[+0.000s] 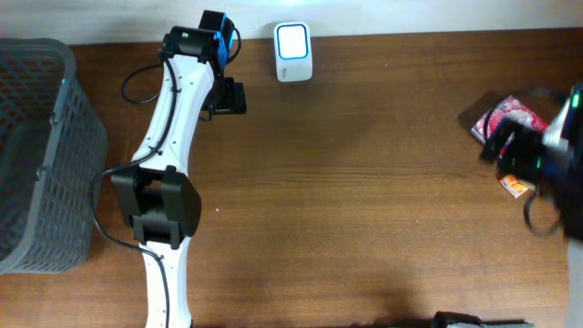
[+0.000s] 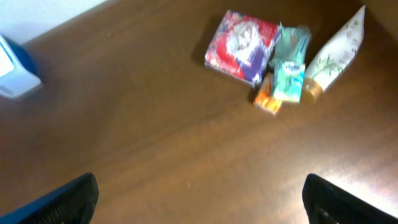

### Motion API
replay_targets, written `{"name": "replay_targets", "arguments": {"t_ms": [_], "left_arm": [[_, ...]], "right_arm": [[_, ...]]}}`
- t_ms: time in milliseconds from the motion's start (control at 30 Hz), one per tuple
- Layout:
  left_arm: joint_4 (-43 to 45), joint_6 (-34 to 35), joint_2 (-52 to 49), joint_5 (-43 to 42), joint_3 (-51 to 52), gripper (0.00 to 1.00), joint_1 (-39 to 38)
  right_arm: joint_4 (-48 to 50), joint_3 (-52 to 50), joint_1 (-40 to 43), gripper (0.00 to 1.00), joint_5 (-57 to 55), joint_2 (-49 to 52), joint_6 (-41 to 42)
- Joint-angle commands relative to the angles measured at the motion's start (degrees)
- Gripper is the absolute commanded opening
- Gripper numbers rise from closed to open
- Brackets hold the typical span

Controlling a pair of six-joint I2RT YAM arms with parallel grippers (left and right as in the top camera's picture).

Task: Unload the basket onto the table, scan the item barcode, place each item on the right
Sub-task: 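Carry the green pack right and release it with the other items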

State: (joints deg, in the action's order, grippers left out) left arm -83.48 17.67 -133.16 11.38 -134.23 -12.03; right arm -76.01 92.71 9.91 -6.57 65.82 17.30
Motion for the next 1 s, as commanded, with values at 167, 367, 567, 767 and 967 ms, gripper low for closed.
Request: {"name": "replay_targets", "arguments": {"t_ms": [167,367,567,767,967], "left_arm": [[-0.13,-0.61,1.88,0.02,-0.81,0.99,0.07],[-0.15,-0.61,1.88,0.04,-0.81,0.99,0.07],[-0.15,-0.61,1.88,0.02,-0.81,0.99,0.04],[-0.15,-0.63,1.88,0.02,-0.81,0.99,0.07],[-0.15,-0.61,1.88,0.02,-0.81,0.99,0.04]], "right_arm": [[1.66,-17.0,-1.33,0.99,4.46,-18.56,-0.37],[1.64,-17.03,-1.33,0.99,4.46,-16.35,-0.37],[4.85,-22.56,-7.65,0.99,4.46,-18.6,-1.88],[16.59,-43.12,-10.08,0.99,4.72,-30.29,-1.88],[28.72,-50.75,-10.08,0.99,4.66,-34.1,-6.16]]}}
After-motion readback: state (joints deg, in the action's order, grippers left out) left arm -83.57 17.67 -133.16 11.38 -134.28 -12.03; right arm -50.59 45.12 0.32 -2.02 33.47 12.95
